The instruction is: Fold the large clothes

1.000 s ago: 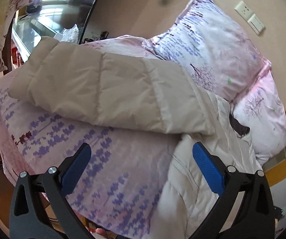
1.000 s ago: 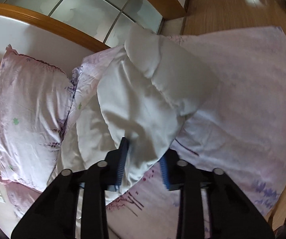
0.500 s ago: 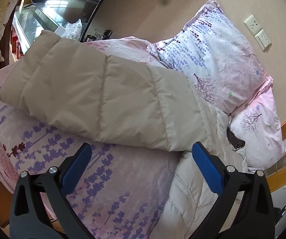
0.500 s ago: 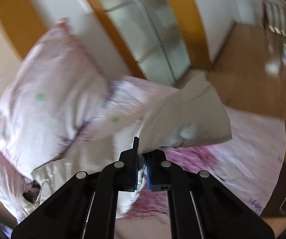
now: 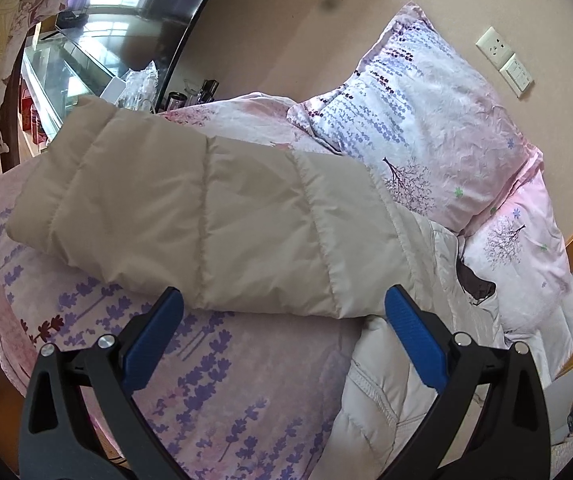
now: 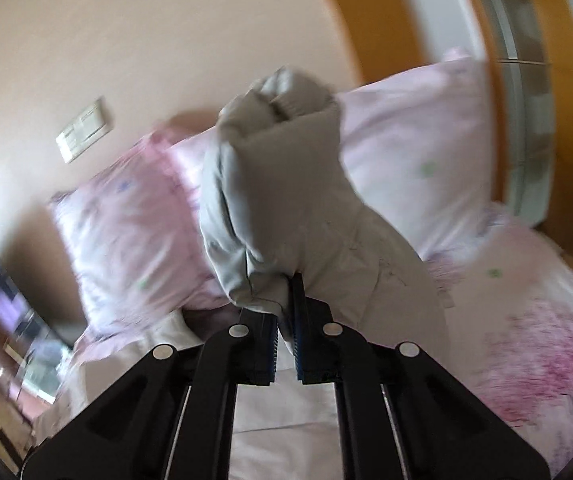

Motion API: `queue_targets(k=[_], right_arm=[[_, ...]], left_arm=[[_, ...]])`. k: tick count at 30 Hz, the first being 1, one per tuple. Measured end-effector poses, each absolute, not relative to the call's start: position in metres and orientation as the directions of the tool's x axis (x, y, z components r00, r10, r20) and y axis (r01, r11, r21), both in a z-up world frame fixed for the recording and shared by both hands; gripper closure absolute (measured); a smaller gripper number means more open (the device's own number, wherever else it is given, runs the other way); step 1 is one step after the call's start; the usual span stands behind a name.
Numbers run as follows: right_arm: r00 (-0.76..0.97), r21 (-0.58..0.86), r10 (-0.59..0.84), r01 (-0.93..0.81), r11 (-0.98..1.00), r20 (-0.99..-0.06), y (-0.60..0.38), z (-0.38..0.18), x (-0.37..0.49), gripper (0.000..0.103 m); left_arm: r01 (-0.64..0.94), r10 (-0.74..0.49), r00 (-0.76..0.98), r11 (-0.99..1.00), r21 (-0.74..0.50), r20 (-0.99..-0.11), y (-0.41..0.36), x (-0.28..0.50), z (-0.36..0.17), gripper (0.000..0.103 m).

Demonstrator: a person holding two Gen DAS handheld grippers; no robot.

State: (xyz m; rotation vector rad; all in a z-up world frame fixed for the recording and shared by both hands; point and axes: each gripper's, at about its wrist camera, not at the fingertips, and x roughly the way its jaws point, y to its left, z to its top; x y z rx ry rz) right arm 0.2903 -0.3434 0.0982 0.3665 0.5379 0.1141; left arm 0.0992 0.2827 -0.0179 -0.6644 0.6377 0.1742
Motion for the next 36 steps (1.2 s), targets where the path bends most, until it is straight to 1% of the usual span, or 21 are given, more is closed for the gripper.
queue_targets(k=[4,7,11,13,14,17,19,21,22,23,24,25,26,27,29,31,32,33,36], right_arm=[[0.808,0.367,0.277,-0.081,0.927,-0.52,-0.299,0.086,0.303,0.097],[0.754,0.354,0.313,-0.113,0.928,-0.578,-0.264,0.066,0.316,0.097],[0.651,0.292,0.326,-0.165,0.942,-0.686,-0.21,0.029,0.327,0.097],[0.584,0.223,0.3,-0.201,0.954,-0.754,-0.18,0.007,0.329,0.096],[0.546,0.182,0.278,-0.225,0.957,-0.79,-0.167,-0.004,0.332,0.092],[0.449,0.034,0.17,-0.294,0.955,-0.877,-0.136,-0.036,0.33,0.086],[0.43,-0.04,0.113,-0.331,0.943,-0.896,-0.127,-0.045,0.325,0.082],[0.421,-0.071,0.096,-0.364,0.929,-0.902,-0.122,-0.047,0.317,0.073],[0.407,-0.051,0.116,-0.378,0.925,-0.906,-0.122,-0.044,0.313,0.048],[0.391,-0.022,0.144,-0.39,0.921,-0.909,-0.124,-0.041,0.311,0.019],[0.39,0.009,0.181,-0.404,0.915,-0.903,-0.129,-0.034,0.308,0.015],[0.414,0.013,0.203,-0.418,0.908,-0.887,-0.128,-0.025,0.303,0.017],[0.436,0.003,0.208,-0.426,0.905,-0.876,-0.123,-0.02,0.301,0.028],[0.458,0.013,0.228,-0.426,0.904,-0.859,-0.123,-0.014,0.299,0.037],[0.476,0.063,0.255,-0.382,0.922,-0.841,-0.127,-0.007,0.306,0.067],[0.472,0.103,0.255,-0.324,0.94,-0.844,-0.134,-0.01,0.321,0.079],[0.461,0.119,0.251,-0.296,0.948,-0.851,-0.134,-0.016,0.331,0.083],[0.447,0.128,0.248,-0.281,0.951,-0.859,-0.132,-0.022,0.337,0.084],[0.363,0.12,0.223,-0.283,0.952,-0.905,-0.117,-0.048,0.353,0.085]], left_arm=[[-0.341,-0.046,0.801,0.784,-0.518,-0.597,0.284,0.098,-0.018,0.002],[-0.338,-0.05,0.802,0.784,-0.521,-0.595,0.285,0.097,-0.018,0.002],[-0.324,-0.078,0.807,0.77,-0.55,-0.585,0.287,0.098,-0.02,0.003],[-0.31,-0.105,0.81,0.758,-0.573,-0.577,0.289,0.098,-0.021,0.003],[-0.305,-0.117,0.81,0.754,-0.583,-0.575,0.289,0.099,-0.021,0.003],[-0.293,-0.138,0.811,0.745,-0.599,-0.568,0.289,0.101,-0.021,0.003],[-0.292,-0.146,0.81,0.74,-0.606,-0.568,0.291,0.103,-0.021,0.003],[-0.298,-0.147,0.809,0.733,-0.612,-0.57,0.294,0.104,-0.023,0.003],[-0.301,-0.148,0.807,0.729,-0.614,-0.571,0.295,0.104,-0.023,0.003],[-0.307,-0.15,0.806,0.721,-0.621,-0.573,0.297,0.104,-0.025,0.003],[-0.309,-0.153,0.806,0.714,-0.628,-0.571,0.299,0.104,-0.026,0.003],[-0.311,-0.159,0.806,0.705,-0.637,-0.57,0.301,0.104,-0.028,0.003],[-0.314,-0.159,0.807,0.701,-0.64,-0.569,0.303,0.104,-0.028,0.003],[-0.32,-0.155,0.807,0.696,-0.643,-0.569,0.305,0.104,-0.029,0.003],[-0.327,-0.155,0.81,0.68,-0.656,-0.565,0.308,0.103,-0.031,0.006],[-0.337,-0.156,0.813,0.659,-0.673,-0.56,0.311,0.102,-0.033,0.009],[-0.339,-0.157,0.815,0.651,-0.679,-0.558,0.313,0.101,-0.034,0.01],[-0.343,-0.157,0.816,0.643,-0.684,-0.557,0.314,0.101,-0.035,0.011],[-0.356,-0.156,0.815,0.625,-0.695,-0.558,0.317,0.099,-0.037,0.014]])
